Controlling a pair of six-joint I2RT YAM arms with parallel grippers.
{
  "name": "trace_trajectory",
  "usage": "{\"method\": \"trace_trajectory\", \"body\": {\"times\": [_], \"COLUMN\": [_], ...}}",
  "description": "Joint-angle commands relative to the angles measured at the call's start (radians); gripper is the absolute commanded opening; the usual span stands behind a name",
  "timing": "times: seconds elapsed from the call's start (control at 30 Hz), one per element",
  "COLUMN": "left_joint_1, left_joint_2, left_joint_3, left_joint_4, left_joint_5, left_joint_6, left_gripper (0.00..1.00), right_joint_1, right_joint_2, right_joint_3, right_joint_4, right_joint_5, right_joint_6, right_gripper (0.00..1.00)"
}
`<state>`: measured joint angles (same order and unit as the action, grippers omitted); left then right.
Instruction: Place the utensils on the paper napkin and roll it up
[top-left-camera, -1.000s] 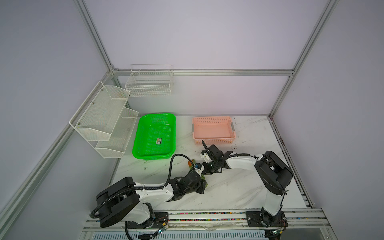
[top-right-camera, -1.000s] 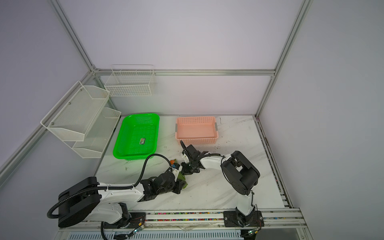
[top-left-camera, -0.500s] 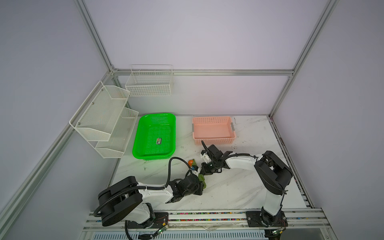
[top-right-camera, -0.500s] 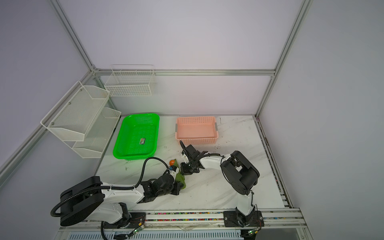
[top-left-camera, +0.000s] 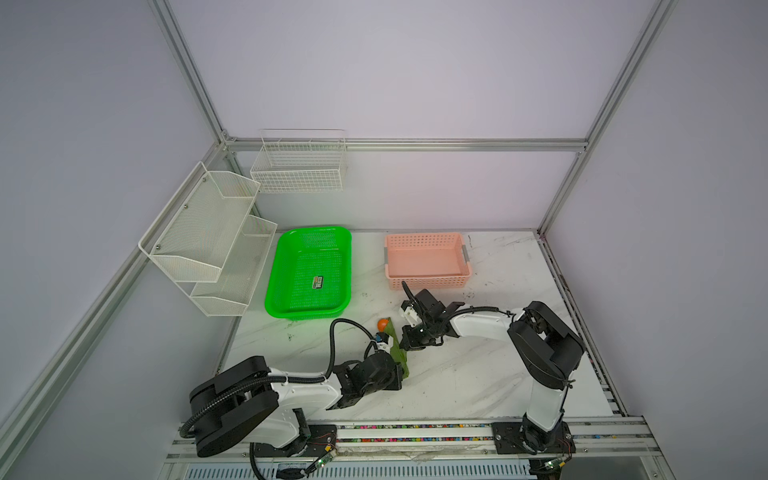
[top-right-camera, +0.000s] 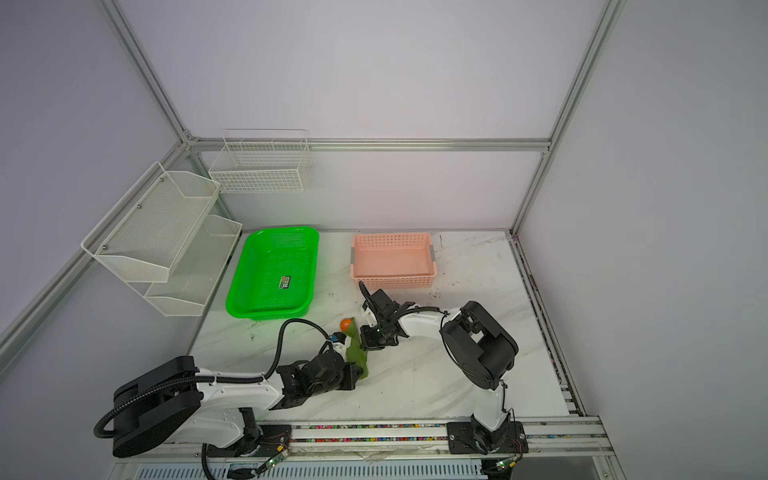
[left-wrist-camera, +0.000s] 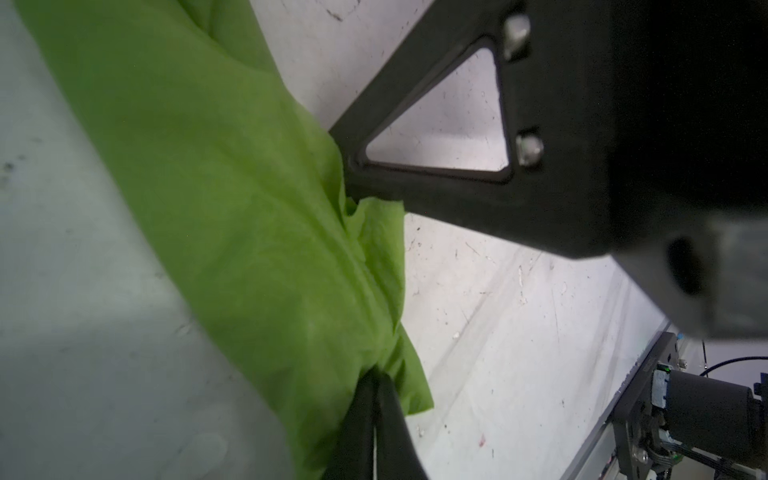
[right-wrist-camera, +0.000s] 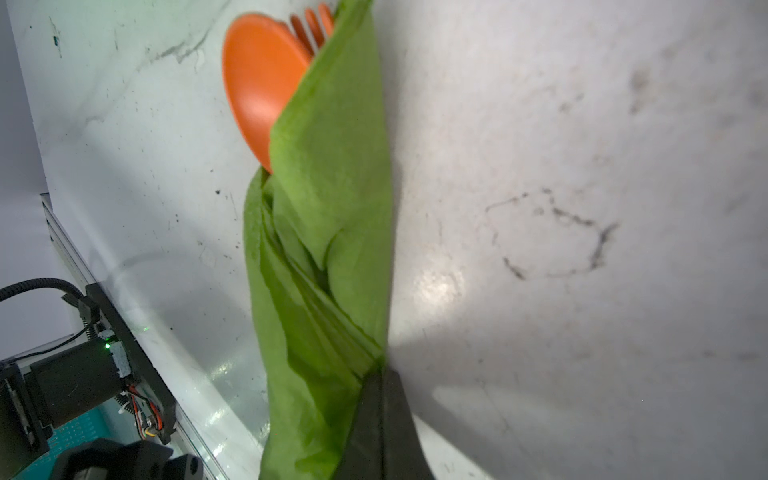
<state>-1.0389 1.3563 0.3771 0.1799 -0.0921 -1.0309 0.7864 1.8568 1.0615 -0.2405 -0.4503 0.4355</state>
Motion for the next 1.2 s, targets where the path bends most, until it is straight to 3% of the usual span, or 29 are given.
{"method": "trace_trajectory", "body": {"times": [0.0,0.17,0.3,0.53,0.73,1.17], "left_joint_1": [0.0,0.0,0.0,0.0,0.0,0.001], "left_joint_2": [0.038,0.049,0.048,0.092,0.08,0.02], "left_joint_3": [-0.063,-0.064,-0.063,-0.06,-0.066,-0.074], "left_joint_4": [-0.177,-0.177,-0.175,-0.165,-0.167,-0.195], "left_joint_5": [-0.038,-0.03,-0.026,-0.023,-0.021,-0.034], "left_joint_6": [-0.031,-0.032,-0.031,-0.029,-0.031,-0.041], "left_gripper": [0.07,0.07,0.07,0.07,0.07,0.07], "right_joint_1": [0.004,-0.005,-0.006,0.013,0.063,0.066], "right_joint_2": [-0.015,-0.117,-0.185,-0.228,-0.15,-0.045], "right_joint_3": [0.025,0.089,0.133,0.093,0.044,-0.043], "right_joint_4": [-0.12,-0.25,-0.311,-0.207,-0.13,-0.053], "right_joint_5": [0.087,0.213,0.246,0.06,0.014,0.029], "right_joint_6": [-0.007,-0.016,-0.02,0.015,0.05,0.045], "right_gripper": [0.07,0.33,0.37,0.34,0.31,0.27]}}
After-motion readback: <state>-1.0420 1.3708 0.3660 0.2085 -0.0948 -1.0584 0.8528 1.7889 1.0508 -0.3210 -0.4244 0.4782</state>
